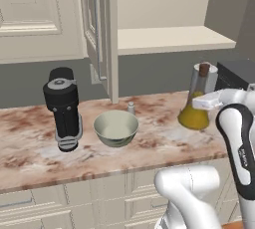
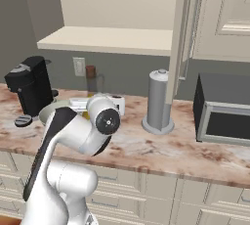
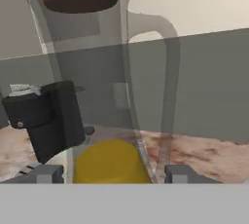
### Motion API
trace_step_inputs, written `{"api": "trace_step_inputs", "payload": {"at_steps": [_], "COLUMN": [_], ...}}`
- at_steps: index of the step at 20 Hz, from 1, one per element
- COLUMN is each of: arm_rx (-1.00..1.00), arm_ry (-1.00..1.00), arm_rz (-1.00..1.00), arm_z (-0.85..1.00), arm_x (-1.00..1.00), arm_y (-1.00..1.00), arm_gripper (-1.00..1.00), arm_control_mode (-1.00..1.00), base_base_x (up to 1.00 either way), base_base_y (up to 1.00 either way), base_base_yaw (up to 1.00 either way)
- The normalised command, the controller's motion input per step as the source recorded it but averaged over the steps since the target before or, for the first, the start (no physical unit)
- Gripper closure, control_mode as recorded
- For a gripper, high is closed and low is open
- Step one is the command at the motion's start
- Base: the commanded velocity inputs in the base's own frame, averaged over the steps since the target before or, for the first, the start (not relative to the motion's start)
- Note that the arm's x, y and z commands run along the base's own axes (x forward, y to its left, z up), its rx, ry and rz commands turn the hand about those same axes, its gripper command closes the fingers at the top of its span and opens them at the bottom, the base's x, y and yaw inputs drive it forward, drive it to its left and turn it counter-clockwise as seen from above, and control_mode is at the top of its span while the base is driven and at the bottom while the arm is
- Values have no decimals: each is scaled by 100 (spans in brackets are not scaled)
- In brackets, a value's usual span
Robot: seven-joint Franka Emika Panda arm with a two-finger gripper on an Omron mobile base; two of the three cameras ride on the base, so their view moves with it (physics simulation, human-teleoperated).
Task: Retrieve the bottle and the shaker from the cabinet and place them next to the mixing bowl on the counter. Then add garlic from the fridge to the mixing bowl.
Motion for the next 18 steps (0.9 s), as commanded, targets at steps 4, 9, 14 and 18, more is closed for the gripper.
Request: {"api": "trace_step_inputs", "payload": {"at_steps": [4,9,14,18], "arm_rx": [0,0,0,0], "arm_ry": [0,1,4,-11], "arm_rz": [39,43,36,21], "arm_z": [-90,-91,-72,-27], "arm_x": [0,10,46,21], "arm_y": [24,25,26,4], "arm_gripper": [100,100,100,100], "arm_control_mode": [-100,-100,-100,-100], "base_base_x": [0,0,0,0], "base_base_y": [0,0,0,0], "base_base_yaw": [0,0,0,0]}}
